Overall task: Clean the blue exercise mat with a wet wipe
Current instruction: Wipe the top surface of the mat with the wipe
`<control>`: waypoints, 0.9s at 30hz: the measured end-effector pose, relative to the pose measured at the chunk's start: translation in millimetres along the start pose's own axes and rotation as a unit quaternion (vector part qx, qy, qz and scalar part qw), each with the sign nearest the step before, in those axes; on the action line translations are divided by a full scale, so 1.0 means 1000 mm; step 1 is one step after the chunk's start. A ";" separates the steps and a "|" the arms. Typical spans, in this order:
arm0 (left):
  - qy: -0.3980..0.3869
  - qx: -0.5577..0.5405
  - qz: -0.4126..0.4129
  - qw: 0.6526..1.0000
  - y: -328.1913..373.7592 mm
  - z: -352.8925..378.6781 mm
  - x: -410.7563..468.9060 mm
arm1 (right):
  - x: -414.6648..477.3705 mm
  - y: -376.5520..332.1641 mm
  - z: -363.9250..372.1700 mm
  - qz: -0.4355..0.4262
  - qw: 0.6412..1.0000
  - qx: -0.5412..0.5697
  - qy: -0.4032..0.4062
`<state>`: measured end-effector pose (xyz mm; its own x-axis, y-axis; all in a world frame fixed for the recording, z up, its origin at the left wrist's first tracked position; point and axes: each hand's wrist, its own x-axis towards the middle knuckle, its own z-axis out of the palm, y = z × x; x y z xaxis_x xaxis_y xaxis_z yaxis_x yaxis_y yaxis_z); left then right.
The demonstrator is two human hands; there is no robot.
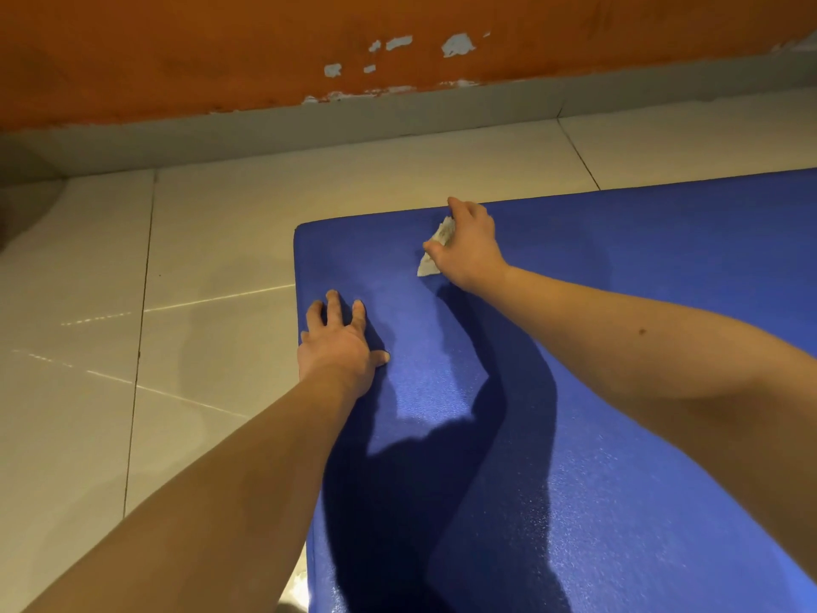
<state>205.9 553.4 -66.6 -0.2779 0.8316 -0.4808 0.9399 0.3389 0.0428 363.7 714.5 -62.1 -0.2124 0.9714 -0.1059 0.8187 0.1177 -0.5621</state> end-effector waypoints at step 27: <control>0.009 0.003 0.014 1.000 -0.002 0.002 -0.001 | -0.003 0.015 0.050 -0.055 0.978 -0.187 -0.077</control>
<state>204.3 550.8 -68.5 -0.2552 0.8481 -0.4643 0.9484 0.3131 0.0508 350.4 703.2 -111.2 -0.3642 0.9096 -0.1998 0.9183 0.3150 -0.2398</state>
